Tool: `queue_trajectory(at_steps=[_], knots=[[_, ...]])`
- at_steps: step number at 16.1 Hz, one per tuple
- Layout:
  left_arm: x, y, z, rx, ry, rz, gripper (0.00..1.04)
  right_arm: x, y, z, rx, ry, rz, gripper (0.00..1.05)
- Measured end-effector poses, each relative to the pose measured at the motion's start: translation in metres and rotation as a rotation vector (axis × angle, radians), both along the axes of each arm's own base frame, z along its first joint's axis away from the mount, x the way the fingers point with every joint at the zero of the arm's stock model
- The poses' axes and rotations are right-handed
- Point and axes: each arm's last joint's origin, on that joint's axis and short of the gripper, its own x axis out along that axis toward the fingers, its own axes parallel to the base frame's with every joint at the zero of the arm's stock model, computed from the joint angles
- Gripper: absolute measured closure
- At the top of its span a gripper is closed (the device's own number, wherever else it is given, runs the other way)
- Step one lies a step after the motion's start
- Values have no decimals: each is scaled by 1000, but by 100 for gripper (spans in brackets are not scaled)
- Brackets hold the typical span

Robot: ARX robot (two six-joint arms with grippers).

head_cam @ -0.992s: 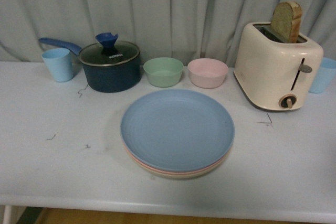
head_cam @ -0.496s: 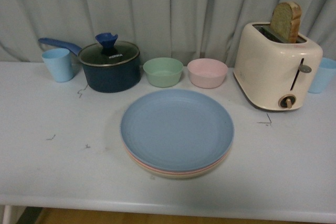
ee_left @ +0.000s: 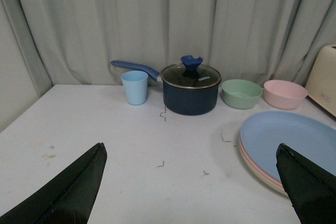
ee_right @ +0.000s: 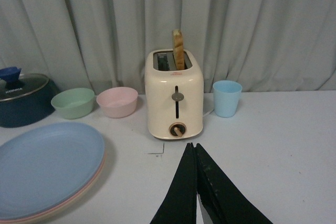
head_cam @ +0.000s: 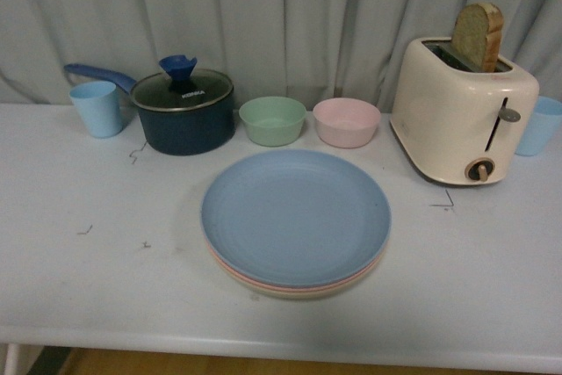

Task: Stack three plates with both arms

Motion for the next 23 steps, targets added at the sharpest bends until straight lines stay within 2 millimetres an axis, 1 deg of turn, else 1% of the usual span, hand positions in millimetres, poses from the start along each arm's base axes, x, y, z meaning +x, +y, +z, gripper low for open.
queue_trajectory(at_steps=[11,12,13,14,16,17,18,19,20,21,23], knots=[[0,0,0,0,0,0,7,-18,0,1,0,-5,0,103],[0,0,0,0,0,0,7,-19,0,0,0,4,0,103],[0,0,0,0,0,0,7,-26,0,-6,0,47,3,103],[0,0,0,0,0,-1,7,-29,0,0,0,-18,4,103],[0,0,0,0,0,-1,7,-29,0,-3,0,5,3,103],[0,0,0,0,0,0,7,-29,0,-3,-1,3,3,95],[0,0,0,0,0,0,7,-29,0,-3,-1,3,3,71],[0,0,0,0,0,0,7,-29,0,-3,-1,3,3,55],[0,0,0,0,0,0,7,-29,0,-3,-1,3,3,48],[0,0,0,0,0,0,7,-29,0,-3,-1,3,3,24],[0,0,0,0,0,0,7,-29,0,-3,-1,3,3,11]])
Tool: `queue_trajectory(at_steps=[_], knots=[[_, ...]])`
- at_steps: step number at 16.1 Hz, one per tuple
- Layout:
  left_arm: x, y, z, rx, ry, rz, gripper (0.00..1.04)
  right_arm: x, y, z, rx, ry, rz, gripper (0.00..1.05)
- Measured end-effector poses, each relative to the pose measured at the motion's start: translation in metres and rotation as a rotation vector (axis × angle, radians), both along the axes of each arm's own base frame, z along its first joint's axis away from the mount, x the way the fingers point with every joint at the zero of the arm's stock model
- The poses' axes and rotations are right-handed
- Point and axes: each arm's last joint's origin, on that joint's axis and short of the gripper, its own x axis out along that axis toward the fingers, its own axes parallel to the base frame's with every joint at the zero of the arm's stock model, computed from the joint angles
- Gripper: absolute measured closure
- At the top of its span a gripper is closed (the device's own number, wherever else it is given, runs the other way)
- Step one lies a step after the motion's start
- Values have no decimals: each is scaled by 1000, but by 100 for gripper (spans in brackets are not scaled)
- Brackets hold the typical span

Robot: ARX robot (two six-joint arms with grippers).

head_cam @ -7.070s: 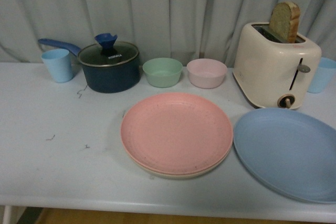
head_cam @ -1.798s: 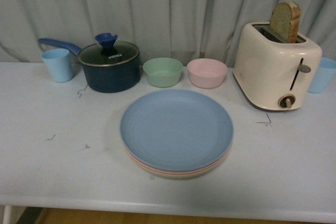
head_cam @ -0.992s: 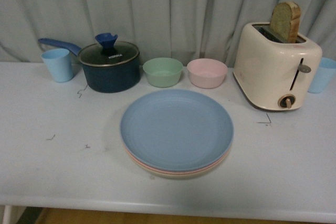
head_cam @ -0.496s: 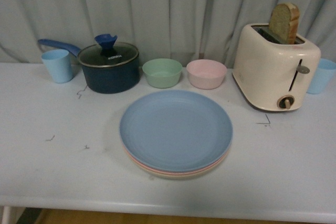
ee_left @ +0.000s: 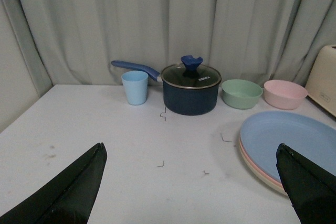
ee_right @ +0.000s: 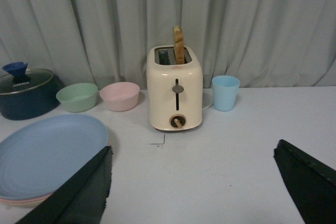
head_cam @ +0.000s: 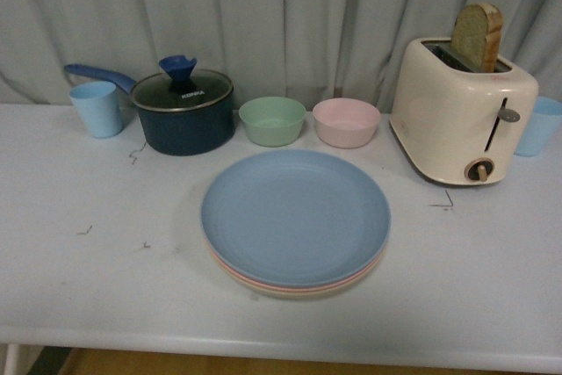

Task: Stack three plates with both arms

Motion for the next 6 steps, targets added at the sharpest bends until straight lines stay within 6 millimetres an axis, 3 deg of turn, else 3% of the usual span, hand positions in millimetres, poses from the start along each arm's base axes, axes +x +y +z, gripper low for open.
queue_trajectory(at_steps=[1,6], knots=[[0,0,0,0,0,0,7,0,0,0,0,0,0,6],[0,0,0,0,0,0,7,0,0,0,0,0,0,6]])
